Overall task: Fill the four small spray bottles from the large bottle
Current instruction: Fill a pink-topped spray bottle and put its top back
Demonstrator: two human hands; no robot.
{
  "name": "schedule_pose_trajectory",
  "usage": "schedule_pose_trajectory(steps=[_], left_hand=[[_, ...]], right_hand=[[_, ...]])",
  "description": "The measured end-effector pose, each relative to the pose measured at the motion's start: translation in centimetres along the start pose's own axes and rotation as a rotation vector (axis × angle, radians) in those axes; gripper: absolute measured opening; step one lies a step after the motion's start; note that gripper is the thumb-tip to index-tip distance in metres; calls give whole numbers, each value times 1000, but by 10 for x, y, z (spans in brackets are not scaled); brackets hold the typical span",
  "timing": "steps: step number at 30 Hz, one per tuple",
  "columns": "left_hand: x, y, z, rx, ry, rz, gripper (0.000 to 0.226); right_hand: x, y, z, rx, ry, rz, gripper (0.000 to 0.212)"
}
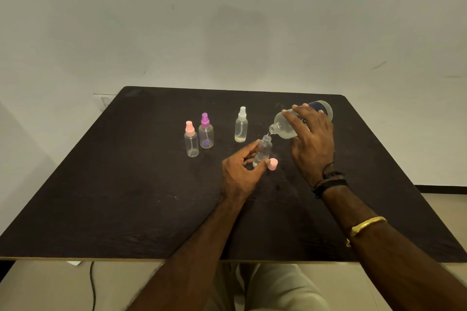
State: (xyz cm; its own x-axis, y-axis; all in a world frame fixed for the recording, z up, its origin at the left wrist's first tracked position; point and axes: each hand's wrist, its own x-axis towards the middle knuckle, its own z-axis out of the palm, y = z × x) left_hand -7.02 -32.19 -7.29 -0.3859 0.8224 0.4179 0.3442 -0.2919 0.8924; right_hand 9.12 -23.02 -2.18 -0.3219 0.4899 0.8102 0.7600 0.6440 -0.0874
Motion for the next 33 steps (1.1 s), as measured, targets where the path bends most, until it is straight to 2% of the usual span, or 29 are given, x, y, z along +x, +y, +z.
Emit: schedule_pose_trajectory(steps=[5,12,24,33], left_hand=[[1,0,1,-3,12,5,58],[1,-3,1,5,4,6,58],[1,-3,0,-29,-18,-21,60],[1,-1,-1,-36,-21,-26,59]], right_hand=[[2,0,-2,9,2,-3,50],[2,1,-1,11,30,-5,57],[3,1,-1,7,36,-10,59],[3,0,-3,14,42,-19,53]])
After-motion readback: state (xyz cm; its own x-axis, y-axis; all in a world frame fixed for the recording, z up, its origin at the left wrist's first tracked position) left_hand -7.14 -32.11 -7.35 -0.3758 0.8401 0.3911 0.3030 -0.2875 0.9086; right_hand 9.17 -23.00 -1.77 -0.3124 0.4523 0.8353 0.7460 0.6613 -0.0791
